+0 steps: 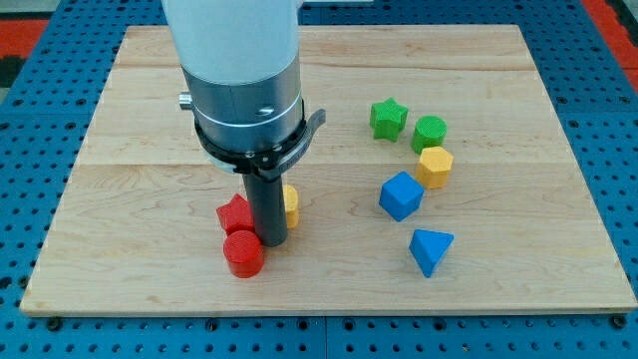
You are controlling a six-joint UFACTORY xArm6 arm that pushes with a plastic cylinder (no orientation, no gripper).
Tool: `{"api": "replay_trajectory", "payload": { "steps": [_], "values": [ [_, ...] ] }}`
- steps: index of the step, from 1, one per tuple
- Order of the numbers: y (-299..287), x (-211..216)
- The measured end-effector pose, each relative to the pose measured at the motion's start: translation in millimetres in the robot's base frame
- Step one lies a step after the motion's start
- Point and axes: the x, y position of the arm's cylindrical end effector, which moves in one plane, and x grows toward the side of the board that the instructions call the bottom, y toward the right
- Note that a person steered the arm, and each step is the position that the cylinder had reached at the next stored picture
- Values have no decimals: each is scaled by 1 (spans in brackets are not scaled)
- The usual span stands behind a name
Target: Move the yellow heart towards the yellow hexagon
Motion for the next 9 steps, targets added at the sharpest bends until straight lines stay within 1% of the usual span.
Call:
{"api": "replay_trajectory", "payload": {
  "steps": [1, 2, 3, 5, 6, 7, 8, 9],
  "values": [
    [0, -47],
    [-2, -60],
    [-40, -66],
    [31, -89],
    [22, -93],
    [72, -92],
    [99, -92],
    [111, -69]
  ]
}}
